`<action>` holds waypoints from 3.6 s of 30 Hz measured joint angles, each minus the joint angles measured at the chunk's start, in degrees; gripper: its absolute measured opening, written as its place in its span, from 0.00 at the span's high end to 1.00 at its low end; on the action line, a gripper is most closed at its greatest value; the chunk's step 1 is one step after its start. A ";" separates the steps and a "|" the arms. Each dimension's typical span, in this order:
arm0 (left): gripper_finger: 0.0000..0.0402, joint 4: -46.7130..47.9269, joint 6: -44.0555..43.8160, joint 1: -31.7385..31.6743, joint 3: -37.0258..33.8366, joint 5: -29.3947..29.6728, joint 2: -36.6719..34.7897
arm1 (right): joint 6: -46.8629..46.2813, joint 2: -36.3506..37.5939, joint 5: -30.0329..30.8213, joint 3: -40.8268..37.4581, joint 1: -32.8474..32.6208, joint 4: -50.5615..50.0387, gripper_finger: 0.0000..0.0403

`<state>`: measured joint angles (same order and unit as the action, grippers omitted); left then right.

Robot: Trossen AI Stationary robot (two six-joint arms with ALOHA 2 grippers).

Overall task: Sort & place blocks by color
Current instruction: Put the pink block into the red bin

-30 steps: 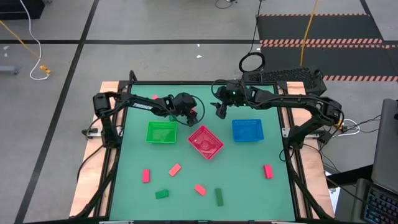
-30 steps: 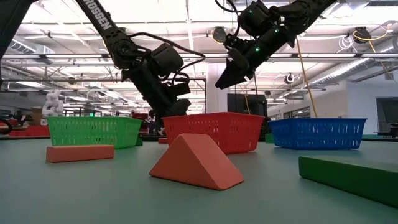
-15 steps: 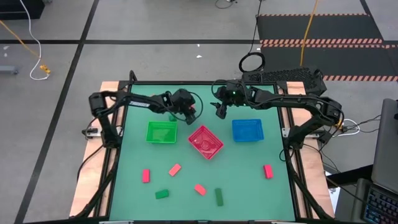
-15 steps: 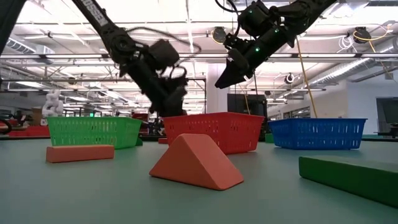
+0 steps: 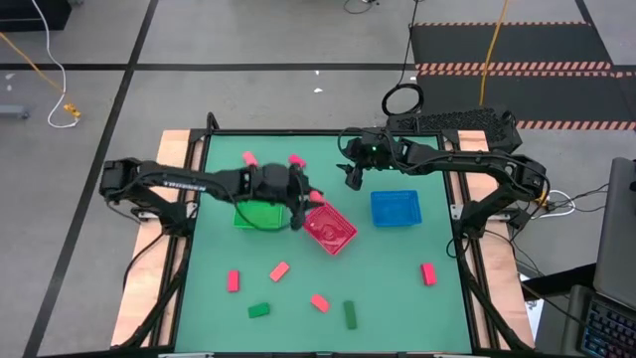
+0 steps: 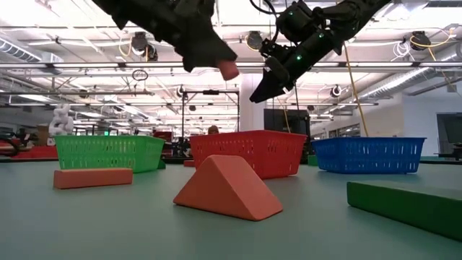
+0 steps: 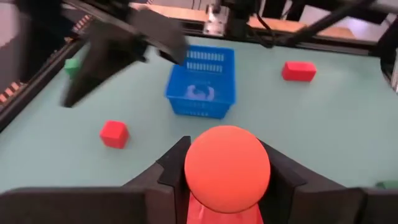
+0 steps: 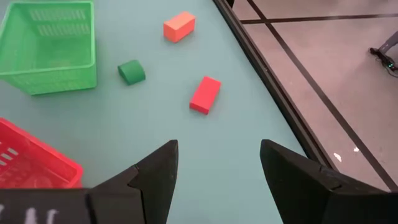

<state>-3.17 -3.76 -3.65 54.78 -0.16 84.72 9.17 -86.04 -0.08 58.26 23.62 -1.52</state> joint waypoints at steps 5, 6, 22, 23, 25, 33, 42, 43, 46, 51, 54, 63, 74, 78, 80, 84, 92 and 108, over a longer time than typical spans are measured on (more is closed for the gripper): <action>0.68 -0.66 0.15 3.62 -0.14 1.68 4.23 | -0.10 0.00 0.00 0.00 0.02 -0.02 0.45; 0.68 -1.21 -0.12 3.73 -0.12 1.80 4.92 | -0.48 0.00 0.00 0.00 0.00 -0.02 0.45; 0.04 -1.07 -7.10 3.48 -0.09 5.27 6.67 | -0.58 0.00 -0.02 0.00 -0.07 -0.50 0.45; 0.03 0.00 -7.90 3.74 -0.09 5.28 5.89 | -0.50 0.00 0.00 0.00 -0.07 -0.50 0.45; 0.04 1.83 -9.65 4.64 0.13 4.78 4.33 | -0.42 0.00 -0.02 0.00 -0.07 -0.54 0.45; 0.15 23.55 -23.30 13.89 4.99 2.92 -4.16 | 1.72 0.00 0.02 0.00 0.04 -0.78 0.45; 0.26 26.98 -40.16 25.96 6.44 9.83 -0.92 | 0.09 0.00 -3.40 -0.02 -0.03 -1.33 0.45; 0.27 26.71 -41.76 26.85 6.59 10.68 -0.20 | 0.09 0.00 -4.00 -0.02 -0.07 -1.37 0.45; 0.28 29.03 -47.01 29.25 6.53 13.86 1.97 | 0.33 0.00 -4.53 -0.02 -0.07 -1.11 0.45; 0.28 35.77 -57.34 31.22 6.56 17.19 6.88 | -1.23 0.06 -4.70 0.00 -0.07 -0.41 0.45; 0.28 38.15 -61.33 31.85 6.40 16.71 10.18 | -3.48 0.34 -4.72 0.00 -0.11 -0.92 0.45; 0.28 39.25 -65.86 32.03 6.51 14.31 18.03 | -6.56 0.66 -4.74 0.00 -1.75 -5.39 0.45; 0.28 40.60 -67.14 31.91 6.73 14.12 20.92 | -6.03 0.66 -4.66 0.02 -2.82 -6.68 0.45; 0.31 40.81 -67.29 31.68 6.99 13.86 20.97 | -5.55 0.66 -4.63 0.00 -2.84 -6.95 0.45; 0.37 41.05 -67.22 31.63 7.21 13.76 21.02 | -5.31 0.66 -4.61 0.00 -2.84 -6.92 0.45; 0.59 40.94 -66.83 31.12 7.37 12.67 21.08 | -5.05 0.66 -4.57 0.00 -2.84 -6.87 0.45; 0.69 40.45 -55.43 26.72 9.33 7.79 17.58 | -3.49 0.66 -4.50 0.00 -2.82 -6.49 0.45; 0.68 35.96 -21.03 10.84 20.41 21.48 5.76 | -4.94 8.23 -4.48 0.00 -2.23 -10.27 0.45</action>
<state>32.79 -24.80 7.19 75.20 21.32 90.49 4.23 -77.81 -4.56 58.26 21.39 -11.80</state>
